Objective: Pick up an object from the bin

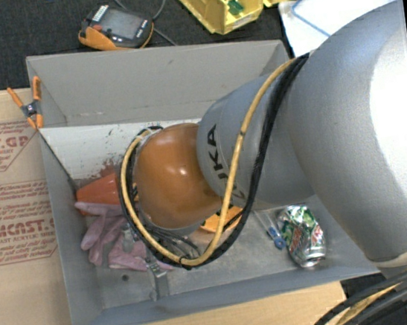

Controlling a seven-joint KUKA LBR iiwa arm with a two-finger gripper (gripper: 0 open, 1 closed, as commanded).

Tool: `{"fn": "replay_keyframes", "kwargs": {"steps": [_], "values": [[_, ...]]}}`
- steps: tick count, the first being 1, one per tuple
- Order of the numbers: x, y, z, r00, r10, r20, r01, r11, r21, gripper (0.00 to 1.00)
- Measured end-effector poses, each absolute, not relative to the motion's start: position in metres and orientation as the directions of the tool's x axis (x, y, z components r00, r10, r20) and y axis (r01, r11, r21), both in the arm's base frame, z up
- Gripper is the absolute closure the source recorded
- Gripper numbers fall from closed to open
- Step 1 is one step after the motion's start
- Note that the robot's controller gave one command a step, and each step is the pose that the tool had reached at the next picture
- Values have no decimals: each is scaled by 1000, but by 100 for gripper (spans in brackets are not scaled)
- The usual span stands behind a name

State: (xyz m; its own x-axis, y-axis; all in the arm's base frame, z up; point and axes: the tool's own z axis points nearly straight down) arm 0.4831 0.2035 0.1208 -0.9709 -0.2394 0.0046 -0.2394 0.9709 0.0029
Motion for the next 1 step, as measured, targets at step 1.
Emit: {"fn": "replay_keyframes", "kwargs": {"steps": [1], "values": [[546, 239, 70, -957, -289, -9, -289, 957, 4, 0]]}}
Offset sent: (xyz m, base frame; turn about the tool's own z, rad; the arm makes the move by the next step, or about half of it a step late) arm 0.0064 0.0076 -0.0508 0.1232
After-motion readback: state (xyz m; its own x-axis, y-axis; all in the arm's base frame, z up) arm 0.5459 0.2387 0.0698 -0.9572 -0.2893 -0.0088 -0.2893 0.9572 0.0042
